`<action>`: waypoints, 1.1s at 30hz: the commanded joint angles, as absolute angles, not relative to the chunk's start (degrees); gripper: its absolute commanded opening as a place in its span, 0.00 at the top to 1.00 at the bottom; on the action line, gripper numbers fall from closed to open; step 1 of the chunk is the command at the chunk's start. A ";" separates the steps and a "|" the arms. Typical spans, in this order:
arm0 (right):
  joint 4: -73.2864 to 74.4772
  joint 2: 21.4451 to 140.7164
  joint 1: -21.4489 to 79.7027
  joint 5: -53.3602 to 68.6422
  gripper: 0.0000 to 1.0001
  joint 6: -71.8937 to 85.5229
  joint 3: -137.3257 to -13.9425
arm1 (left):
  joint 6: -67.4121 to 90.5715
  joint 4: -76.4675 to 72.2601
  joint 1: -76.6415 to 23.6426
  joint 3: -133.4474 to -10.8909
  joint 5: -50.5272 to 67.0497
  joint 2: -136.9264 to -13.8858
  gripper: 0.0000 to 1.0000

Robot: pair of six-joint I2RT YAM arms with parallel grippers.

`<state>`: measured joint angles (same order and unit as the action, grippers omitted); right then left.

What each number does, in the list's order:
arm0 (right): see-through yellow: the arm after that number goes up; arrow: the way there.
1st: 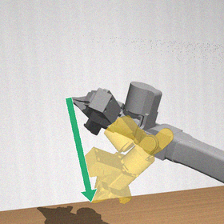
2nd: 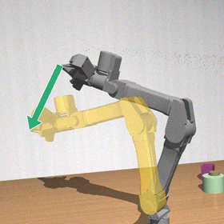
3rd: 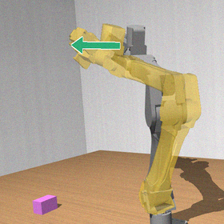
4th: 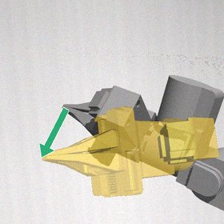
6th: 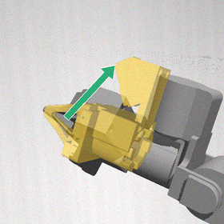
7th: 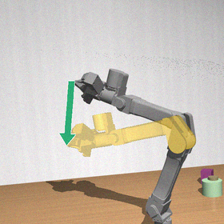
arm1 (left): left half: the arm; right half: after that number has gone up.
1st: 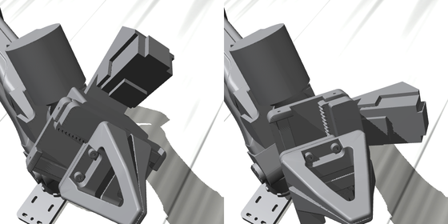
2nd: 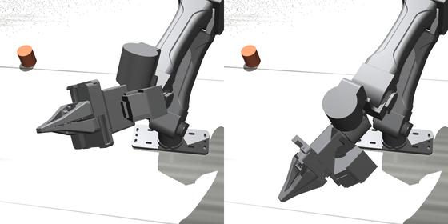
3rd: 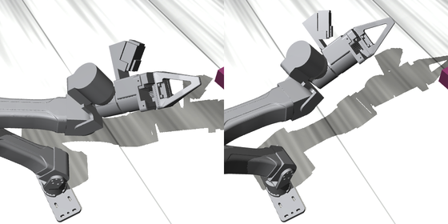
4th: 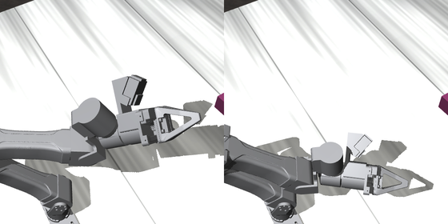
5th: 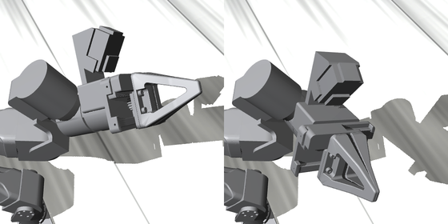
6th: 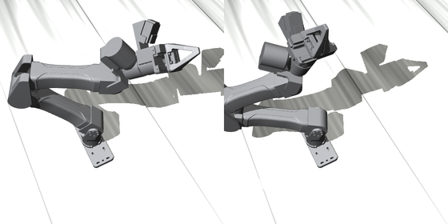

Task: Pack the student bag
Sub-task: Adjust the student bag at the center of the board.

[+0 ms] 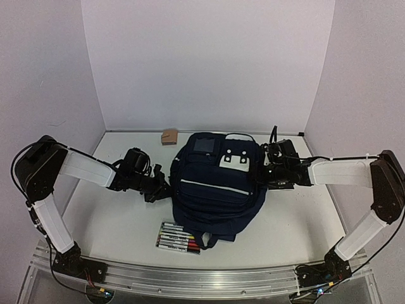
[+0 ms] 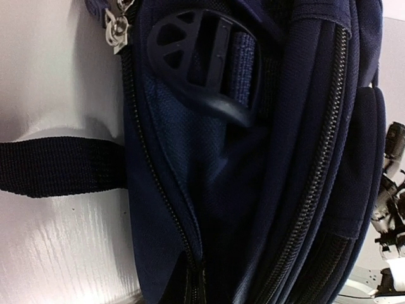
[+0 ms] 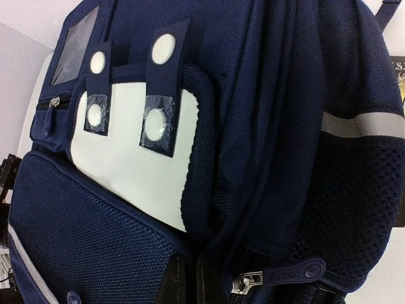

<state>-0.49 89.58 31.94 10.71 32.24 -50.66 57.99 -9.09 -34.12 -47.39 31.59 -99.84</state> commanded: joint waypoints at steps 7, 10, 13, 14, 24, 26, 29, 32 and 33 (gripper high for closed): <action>1.14 86.92 46.23 15.52 1.00 35.30 -53.89 | 47.13 -9.24 -22.15 -66.06 31.80 -108.48 1.00; 1.19 88.09 47.47 13.08 1.00 34.52 -56.17 | 43.25 -6.39 -20.56 -78.61 36.73 -115.47 0.98; 2.63 86.86 47.56 11.35 0.91 32.90 -57.39 | 39.80 -0.74 -19.44 -86.91 36.99 -118.64 0.80; 3.37 85.91 47.59 10.72 0.84 31.96 -57.40 | 38.53 2.23 -19.09 -88.05 35.78 -118.22 0.72; 11.88 79.08 47.60 9.17 0.42 23.15 -52.06 | 32.68 14.90 -18.02 -74.79 23.97 -99.88 0.21; 12.52 79.50 47.62 11.11 0.43 22.21 -51.03 | 35.20 13.66 -18.12 -69.17 27.29 -96.71 0.22; 12.61 81.34 47.57 14.54 0.49 21.00 -50.32 | 40.26 10.39 -18.69 -61.08 32.82 -93.23 0.27; 12.40 83.25 47.57 15.03 0.58 21.06 -50.79 | 43.62 8.41 -20.62 -56.34 35.04 -90.78 0.27; 12.39 83.67 47.57 14.20 0.59 21.23 -50.86 | 44.04 8.32 -21.46 -55.51 35.22 -90.11 0.26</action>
<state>11.93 81.53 47.40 13.04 22.72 -50.59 38.84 10.56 -18.79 -60.32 30.80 -93.25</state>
